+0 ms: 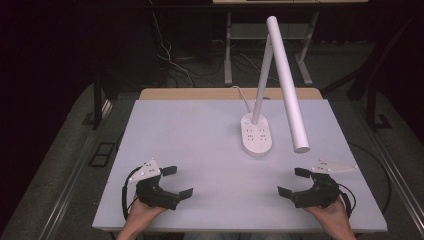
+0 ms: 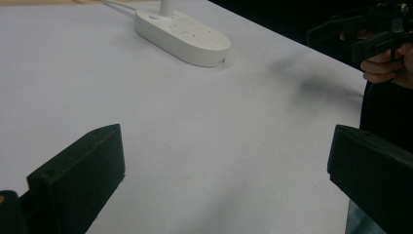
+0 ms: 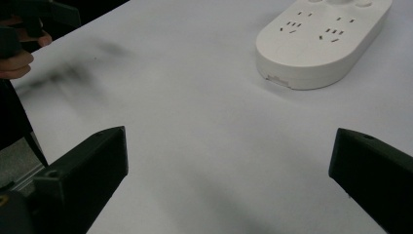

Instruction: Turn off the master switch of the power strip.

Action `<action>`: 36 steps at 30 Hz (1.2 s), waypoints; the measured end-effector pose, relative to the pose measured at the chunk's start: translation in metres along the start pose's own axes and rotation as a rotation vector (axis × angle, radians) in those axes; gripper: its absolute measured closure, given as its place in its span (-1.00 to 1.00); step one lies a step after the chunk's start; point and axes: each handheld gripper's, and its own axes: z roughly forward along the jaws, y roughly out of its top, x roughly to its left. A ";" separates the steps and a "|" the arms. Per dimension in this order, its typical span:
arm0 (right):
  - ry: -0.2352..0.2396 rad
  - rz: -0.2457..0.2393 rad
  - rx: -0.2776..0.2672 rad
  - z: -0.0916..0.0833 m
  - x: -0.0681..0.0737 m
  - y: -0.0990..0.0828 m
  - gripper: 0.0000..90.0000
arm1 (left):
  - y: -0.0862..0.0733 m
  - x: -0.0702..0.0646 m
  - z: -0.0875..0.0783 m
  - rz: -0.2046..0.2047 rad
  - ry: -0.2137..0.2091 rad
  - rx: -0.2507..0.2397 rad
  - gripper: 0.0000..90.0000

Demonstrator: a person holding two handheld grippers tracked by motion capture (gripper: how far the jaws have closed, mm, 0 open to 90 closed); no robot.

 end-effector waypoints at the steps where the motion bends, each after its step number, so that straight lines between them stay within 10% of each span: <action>1: 0.001 -0.001 0.002 0.000 0.000 0.000 -0.99 | 0.000 0.000 0.000 0.000 0.000 -0.001 -1.00; 36: -0.005 0.023 0.016 -0.005 -0.005 -0.003 -0.99 | 0.008 0.000 0.000 0.012 -0.005 0.016 -1.00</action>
